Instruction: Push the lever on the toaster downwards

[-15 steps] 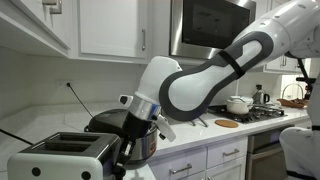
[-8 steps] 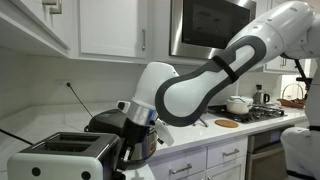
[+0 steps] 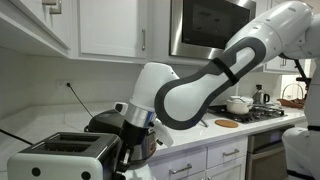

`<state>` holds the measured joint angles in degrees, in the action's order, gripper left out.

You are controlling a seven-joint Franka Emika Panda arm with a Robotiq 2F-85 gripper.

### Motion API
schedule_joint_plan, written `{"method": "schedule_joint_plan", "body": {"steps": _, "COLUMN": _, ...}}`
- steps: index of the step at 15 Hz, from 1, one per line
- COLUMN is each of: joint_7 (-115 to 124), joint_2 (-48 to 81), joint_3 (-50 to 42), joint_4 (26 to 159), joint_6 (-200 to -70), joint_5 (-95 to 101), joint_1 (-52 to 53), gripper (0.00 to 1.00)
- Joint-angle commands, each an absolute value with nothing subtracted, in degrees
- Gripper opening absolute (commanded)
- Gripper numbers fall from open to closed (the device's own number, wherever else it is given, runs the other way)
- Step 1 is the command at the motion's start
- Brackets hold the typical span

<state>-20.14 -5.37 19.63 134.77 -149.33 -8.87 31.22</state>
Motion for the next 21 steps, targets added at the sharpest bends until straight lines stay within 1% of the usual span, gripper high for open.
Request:
{"method": "schedule_joint_plan", "body": {"steps": 1, "joint_7": -17.2, "joint_2": 1.5, "joint_3": 21.5, "joint_4": 132.2, "joint_6": -149.1, "joint_5": -3.7, "joint_1": 28.6, "gripper": 0.0}}
{"method": "schedule_joint_plan", "body": {"steps": 8, "joint_7": -14.0, "joint_2": 2.1, "joint_3": 22.8, "joint_4": 129.3, "joint_6": -145.1, "joint_5": -0.1, "joint_1": 27.6, "gripper": 0.0}}
{"method": "schedule_joint_plan", "body": {"steps": 21, "joint_7": -12.7, "joint_2": -4.5, "joint_3": 23.3, "joint_4": 124.5, "joint_6": -133.2, "joint_5": -0.7, "joint_1": 27.4, "gripper": 0.0}}
